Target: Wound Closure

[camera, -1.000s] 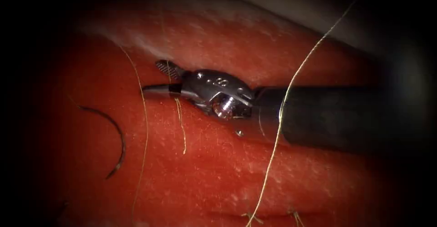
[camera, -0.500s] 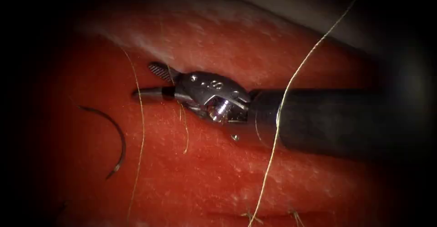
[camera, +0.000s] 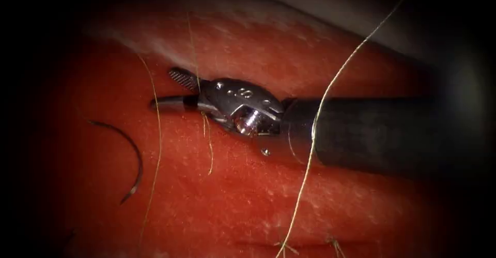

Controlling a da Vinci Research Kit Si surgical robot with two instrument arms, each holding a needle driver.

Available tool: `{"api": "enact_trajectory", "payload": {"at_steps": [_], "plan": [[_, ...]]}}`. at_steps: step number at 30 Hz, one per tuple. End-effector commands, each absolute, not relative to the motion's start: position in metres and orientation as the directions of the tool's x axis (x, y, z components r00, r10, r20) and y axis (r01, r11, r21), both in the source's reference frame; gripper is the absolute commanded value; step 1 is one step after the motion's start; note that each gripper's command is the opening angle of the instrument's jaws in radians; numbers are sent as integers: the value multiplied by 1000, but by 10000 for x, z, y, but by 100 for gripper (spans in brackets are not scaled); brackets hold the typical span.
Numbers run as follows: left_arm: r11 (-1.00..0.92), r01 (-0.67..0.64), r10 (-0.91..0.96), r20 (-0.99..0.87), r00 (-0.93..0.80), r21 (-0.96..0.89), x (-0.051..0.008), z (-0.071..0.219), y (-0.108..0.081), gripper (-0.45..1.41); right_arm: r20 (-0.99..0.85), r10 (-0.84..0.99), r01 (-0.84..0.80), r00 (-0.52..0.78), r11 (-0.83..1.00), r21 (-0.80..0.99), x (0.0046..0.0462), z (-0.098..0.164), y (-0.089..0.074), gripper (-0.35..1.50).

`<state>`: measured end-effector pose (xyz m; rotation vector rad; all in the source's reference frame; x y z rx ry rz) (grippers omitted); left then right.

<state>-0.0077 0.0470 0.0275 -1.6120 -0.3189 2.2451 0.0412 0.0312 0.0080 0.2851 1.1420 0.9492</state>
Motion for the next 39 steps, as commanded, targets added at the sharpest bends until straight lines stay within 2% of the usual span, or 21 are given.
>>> {"api": "enact_trajectory", "payload": {"at_steps": [1,2,3,4,14,15,16,18,19,22,25,27,28,31,35,36,37,38,39], "plan": [[-911,-154,411,-866,-286,-382,-83,280,470,-35,-646,758,-494,90,597,632,424,85,312,118],[-911,-156,411,-865,-287,-381,-84,279,469,-35,-646,758,-477,95,604,639,425,85,311,49],[-911,-156,411,-865,-287,-381,-84,279,469,-35,-646,758,-477,95,604,639,425,85,311,49],[-912,-156,410,-866,-287,-380,-84,279,468,-35,-668,738,-433,96,635,639,421,79,310,-35],[-913,-153,408,-867,-287,-379,-85,281,467,-35,-728,679,-442,89,682,582,410,65,318,-35],[-913,-152,408,-867,-287,-379,-84,283,468,-35,-732,677,-467,73,672,575,402,62,321,32],[-913,-152,408,-867,-287,-379,-83,284,468,-35,-734,677,-484,63,663,571,395,59,324,76],[-916,-146,401,-870,-286,-374,-82,290,471,-35,-729,683,-521,52,641,564,368,49,332,121],[-916,-146,401,-870,-286,-374,-82,290,471,-35,-729,683,-521,52,641,564,368,49,332,121],[-920,-151,391,-873,-291,-362,-85,303,472,-35,-729,682,-542,60,636,550,323,35,339,126],[-928,-157,371,-879,-299,-338,-99,330,475,-35,-737,672,-559,75,640,526,260,27,335,131],[-931,-159,363,-882,-302,-329,-103,339,477,-35,-739,669,-559,85,646,520,251,27,333,133],[-936,-160,348,-886,-306,-312,-111,352,480,-35,-740,665,-561,100,652,510,232,29,326,133],[-940,-168,336,-888,-313,-297,-126,376,489,-35,-732,669,-578,125,649,494,209,34,316,133],[-946,-182,316,-892,-324,-269,-150,413,501,-35,-719,678,-608,151,638,473,195,41,308,136],[-947,-190,310,-891,-331,-259,-161,432,505,-28,-719,678,-622,151,630,464,194,44,305,138],[-948,-192,306,-891,-335,-253,-166,442,506,-1,-718,679,-628,152,627,460,195,45,305,138],[-934,-213,346,-877,-335,-287,-171,466,506,48,-718,677,-633,160,629,452,197,47,304,140],[-923,-225,374,-866,-332,-312,-171,475,505,56,-717,678,-633,162,629,451,198,48,303,142]]}}
